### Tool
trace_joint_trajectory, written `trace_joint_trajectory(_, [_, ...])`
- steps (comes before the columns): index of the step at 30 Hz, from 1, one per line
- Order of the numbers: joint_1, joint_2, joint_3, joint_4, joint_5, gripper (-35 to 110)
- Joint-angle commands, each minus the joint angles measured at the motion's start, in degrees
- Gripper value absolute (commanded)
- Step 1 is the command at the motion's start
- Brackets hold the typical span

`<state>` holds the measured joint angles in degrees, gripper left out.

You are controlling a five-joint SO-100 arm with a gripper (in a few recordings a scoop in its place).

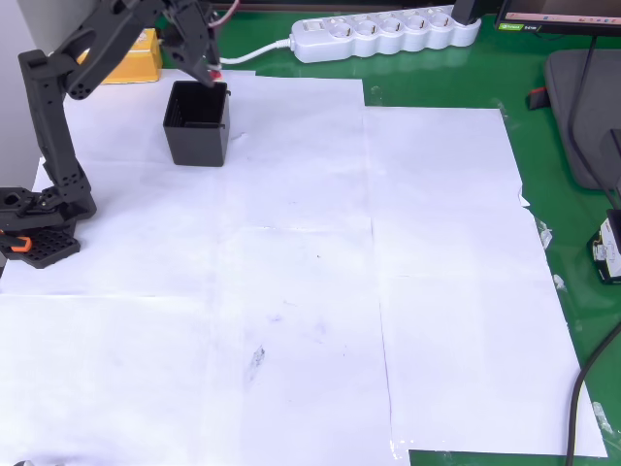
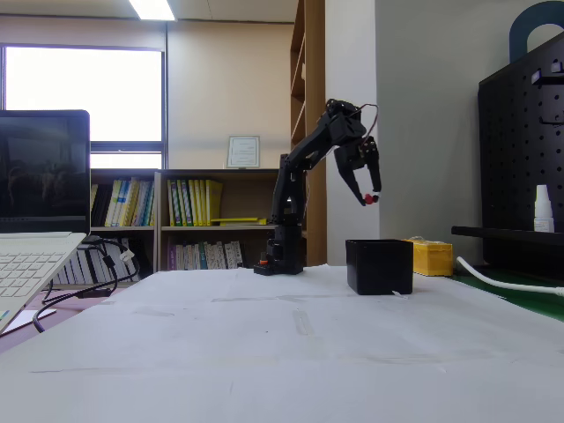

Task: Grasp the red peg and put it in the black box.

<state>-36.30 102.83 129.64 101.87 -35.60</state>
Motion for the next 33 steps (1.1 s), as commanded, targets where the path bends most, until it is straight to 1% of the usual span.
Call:
trace_joint_trajectory(1, [-3.2,-0.8,-6.4,1.8,0.9,0])
trace_joint_trajectory(4, [-4.6,-0.9,-15.2,-3.1,1.8,0])
trace_joint_trajectory(7, [-5.0,-0.9,-20.2,-6.8,1.8,0])
trace_joint_trajectory(12, [-5.2,-0.9,-19.0,-9.3,1.9,0])
trace_joint_trajectory(18, [-5.4,-0.9,-18.6,-9.2,0.5,0])
trace_joint_trajectory(21, [-5.1,-0.9,-18.0,-8.3,-0.5,24])
trace_joint_trajectory(22, [-4.9,-0.9,-17.6,-7.7,-1.1,30])
trace_joint_trajectory(24, [-4.4,-1.1,-16.3,-7.4,-1.1,32])
trace_joint_trajectory(25, [-4.1,-1.1,-15.6,-7.0,-1.2,38])
trace_joint_trajectory(33, [-3.2,-2.5,-13.8,-5.0,-1.9,39])
